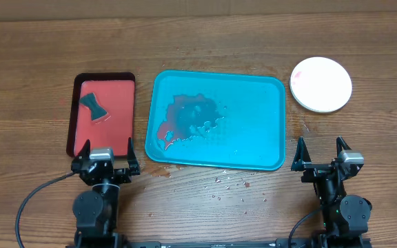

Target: Clean dirty plates on tray and stack at the side

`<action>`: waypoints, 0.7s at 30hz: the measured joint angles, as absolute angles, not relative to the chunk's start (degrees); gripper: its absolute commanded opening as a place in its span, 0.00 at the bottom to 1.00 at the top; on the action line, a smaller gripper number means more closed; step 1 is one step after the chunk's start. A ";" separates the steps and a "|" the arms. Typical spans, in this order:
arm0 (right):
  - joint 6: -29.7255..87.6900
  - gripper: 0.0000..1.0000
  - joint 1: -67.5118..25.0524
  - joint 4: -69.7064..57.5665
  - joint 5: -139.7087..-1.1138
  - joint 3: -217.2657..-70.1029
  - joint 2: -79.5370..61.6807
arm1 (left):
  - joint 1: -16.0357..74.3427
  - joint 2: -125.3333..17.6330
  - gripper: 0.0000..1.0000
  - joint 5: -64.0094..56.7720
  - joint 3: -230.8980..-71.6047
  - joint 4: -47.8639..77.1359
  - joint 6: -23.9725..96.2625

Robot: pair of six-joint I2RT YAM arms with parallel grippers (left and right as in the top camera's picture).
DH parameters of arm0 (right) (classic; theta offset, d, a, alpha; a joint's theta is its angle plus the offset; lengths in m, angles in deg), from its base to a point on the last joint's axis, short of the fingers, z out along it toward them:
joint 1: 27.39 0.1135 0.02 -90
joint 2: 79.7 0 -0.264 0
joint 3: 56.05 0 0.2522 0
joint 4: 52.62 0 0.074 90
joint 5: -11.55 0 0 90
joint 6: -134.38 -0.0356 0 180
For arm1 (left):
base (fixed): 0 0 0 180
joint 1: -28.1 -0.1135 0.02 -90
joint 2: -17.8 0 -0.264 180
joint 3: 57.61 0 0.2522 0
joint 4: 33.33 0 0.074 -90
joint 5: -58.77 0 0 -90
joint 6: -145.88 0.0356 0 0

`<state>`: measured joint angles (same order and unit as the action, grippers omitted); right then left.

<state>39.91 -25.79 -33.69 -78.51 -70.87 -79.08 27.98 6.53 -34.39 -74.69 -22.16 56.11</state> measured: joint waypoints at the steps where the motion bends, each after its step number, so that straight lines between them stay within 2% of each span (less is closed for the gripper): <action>1: 39.89 1.00 -25.81 -33.71 -78.51 -70.87 -79.08 | 27.98 7.16 1.00 -34.22 -73.57 -23.12 56.11; 8: 39.91 1.00 -25.81 -33.69 -78.47 -70.87 -79.08 | 27.98 12.21 1.00 -33.34 -71.89 -22.95 56.11; 11: 39.91 1.00 -25.79 -33.71 -78.49 -70.87 -79.08 | 28.01 16.02 1.00 -33.34 -71.87 -16.61 56.11; 21: 39.93 1.00 -25.79 -33.69 -78.49 -70.87 -79.08 | 28.01 16.80 1.00 -32.27 -71.87 -15.03 56.11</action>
<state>39.93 -25.79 -33.69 -78.49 -70.87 -79.08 28.01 16.80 -32.27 -71.87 -15.03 56.11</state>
